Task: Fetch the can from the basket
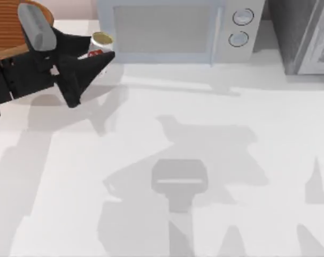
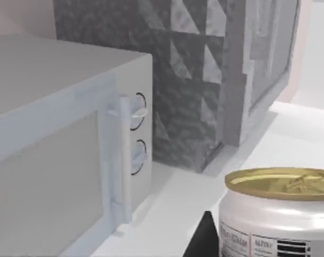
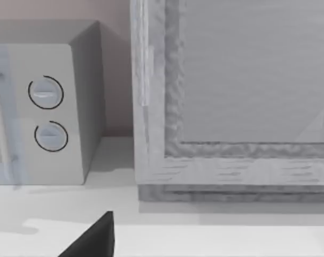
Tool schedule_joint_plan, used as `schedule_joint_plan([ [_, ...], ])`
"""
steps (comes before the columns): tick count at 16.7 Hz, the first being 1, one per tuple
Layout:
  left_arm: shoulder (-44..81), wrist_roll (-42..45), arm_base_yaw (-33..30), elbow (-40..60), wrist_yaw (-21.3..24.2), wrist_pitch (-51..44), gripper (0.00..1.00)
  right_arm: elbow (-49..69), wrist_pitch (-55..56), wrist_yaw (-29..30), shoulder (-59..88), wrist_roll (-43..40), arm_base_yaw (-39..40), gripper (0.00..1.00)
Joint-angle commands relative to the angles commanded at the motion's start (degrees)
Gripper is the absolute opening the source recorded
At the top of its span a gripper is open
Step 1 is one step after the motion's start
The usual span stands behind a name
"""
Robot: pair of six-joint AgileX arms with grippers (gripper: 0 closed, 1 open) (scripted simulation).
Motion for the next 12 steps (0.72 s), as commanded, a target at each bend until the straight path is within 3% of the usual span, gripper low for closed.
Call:
schedule_joint_plan([
  [6,25.13,0.92,-1.31,11.94,14.99,13.25,0.0,0.0,0.0,0.0,0.0,0.0,0.0,1.0],
  [12,40.84,1.45,-2.15,19.18,24.33,21.22,0.0,0.0,0.0,0.0,0.0,0.0,0.0,1.0],
])
